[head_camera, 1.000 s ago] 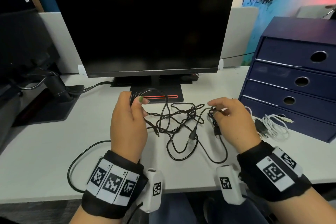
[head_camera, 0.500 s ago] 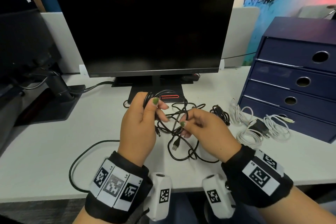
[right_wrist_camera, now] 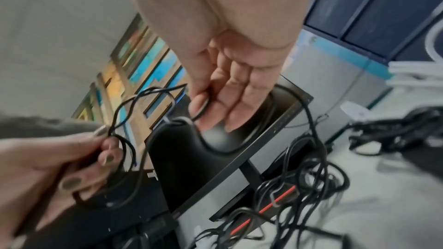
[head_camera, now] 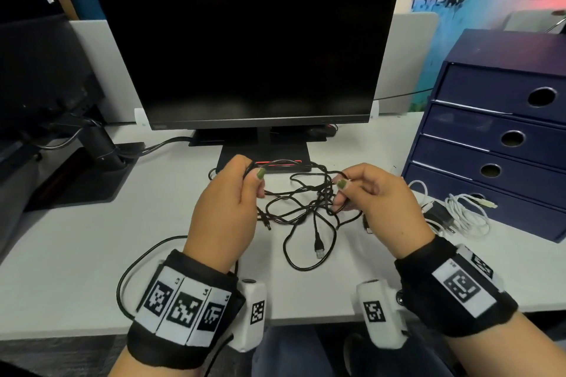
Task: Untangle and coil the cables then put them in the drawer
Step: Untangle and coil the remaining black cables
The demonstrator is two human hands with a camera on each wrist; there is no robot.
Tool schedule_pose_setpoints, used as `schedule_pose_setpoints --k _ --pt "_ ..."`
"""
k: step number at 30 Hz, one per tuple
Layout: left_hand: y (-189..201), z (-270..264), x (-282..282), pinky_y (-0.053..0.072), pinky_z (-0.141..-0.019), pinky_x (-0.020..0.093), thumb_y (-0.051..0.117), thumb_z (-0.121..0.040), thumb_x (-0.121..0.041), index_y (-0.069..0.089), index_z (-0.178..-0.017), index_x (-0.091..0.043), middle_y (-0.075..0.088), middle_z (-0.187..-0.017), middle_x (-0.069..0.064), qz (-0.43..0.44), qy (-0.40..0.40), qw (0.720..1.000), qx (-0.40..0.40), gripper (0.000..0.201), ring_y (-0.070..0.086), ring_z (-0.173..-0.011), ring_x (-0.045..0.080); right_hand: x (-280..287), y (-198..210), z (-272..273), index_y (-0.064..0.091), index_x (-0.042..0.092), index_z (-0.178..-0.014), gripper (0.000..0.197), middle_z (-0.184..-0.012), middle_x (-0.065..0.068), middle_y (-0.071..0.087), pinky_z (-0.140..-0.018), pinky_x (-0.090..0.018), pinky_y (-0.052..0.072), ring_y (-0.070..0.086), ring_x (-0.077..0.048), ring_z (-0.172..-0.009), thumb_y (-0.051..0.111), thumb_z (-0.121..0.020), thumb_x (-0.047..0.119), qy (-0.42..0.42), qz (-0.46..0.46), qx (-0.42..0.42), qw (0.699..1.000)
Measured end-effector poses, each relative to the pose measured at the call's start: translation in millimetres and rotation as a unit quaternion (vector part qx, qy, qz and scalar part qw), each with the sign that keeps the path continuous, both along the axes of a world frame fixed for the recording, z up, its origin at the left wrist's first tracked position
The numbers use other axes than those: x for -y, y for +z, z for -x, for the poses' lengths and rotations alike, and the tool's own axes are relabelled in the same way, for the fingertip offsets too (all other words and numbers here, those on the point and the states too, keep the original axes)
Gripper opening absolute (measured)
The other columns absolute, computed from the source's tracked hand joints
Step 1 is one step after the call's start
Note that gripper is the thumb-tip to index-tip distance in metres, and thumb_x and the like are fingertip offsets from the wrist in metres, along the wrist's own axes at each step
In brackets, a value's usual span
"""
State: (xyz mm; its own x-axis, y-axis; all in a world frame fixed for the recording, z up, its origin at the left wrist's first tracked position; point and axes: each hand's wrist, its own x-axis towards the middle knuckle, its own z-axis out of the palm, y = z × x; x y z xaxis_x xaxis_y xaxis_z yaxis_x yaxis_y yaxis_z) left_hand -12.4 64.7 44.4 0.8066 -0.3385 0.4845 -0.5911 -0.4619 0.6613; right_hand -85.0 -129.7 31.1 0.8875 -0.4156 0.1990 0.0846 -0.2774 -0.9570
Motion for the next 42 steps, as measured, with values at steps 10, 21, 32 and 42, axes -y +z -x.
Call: schedule_pose_setpoints --k 10,21,32,42 --pt "-15.0 7.9 16.6 0.049 -0.066 0.025 0.037 -0.101 -0.014 0.052 -0.081 -0.012 0.074 -0.082 -0.006 0.083 -0.136 0.975 -0.154 0.025 0.066 -0.065 0.013 -7.8 -8.9 -2.9 0.056 0.014 -0.085 0.015 -0.061 -0.004 0.056 -0.039 -0.016 0.035 0.045 -0.005 -0.039 0.050 -0.097 0.008 0.020 -0.039 -0.017 0.999" --pt "-25.4 20.3 31.7 0.047 -0.068 0.013 0.036 -0.102 -0.013 0.053 -0.081 -0.012 0.072 -0.071 0.009 0.071 -0.189 0.955 -0.218 0.027 0.064 -0.073 -0.002 -23.2 -14.1 -5.5 0.049 0.000 -0.095 0.008 -0.069 -0.015 0.052 -0.040 -0.018 0.030 0.040 -0.005 -0.041 0.042 -0.098 0.003 0.022 -0.090 0.014 0.996" --pt "-19.4 3.8 15.8 0.051 -0.078 0.026 0.034 -0.102 -0.015 0.052 -0.081 -0.016 0.072 -0.074 -0.003 0.140 -0.140 0.962 -0.189 0.028 0.069 -0.085 0.013 -6.3 -12.3 -6.9 0.061 0.022 -0.088 0.012 -0.066 0.002 0.063 -0.070 -0.019 0.048 0.059 -0.007 -0.065 0.056 -0.094 0.014 -0.034 0.040 0.064 0.997" --pt "-15.9 -6.1 8.3 0.028 -0.058 0.027 0.038 -0.098 -0.018 0.034 -0.085 -0.018 0.037 -0.086 -0.002 -0.070 0.096 0.985 0.127 0.014 0.037 -0.066 0.015 13.0 -7.7 2.6 0.065 0.026 -0.091 0.006 -0.064 -0.005 0.060 -0.058 -0.025 0.048 0.056 -0.018 -0.061 0.059 -0.092 0.027 -0.046 0.185 -0.021 0.982"
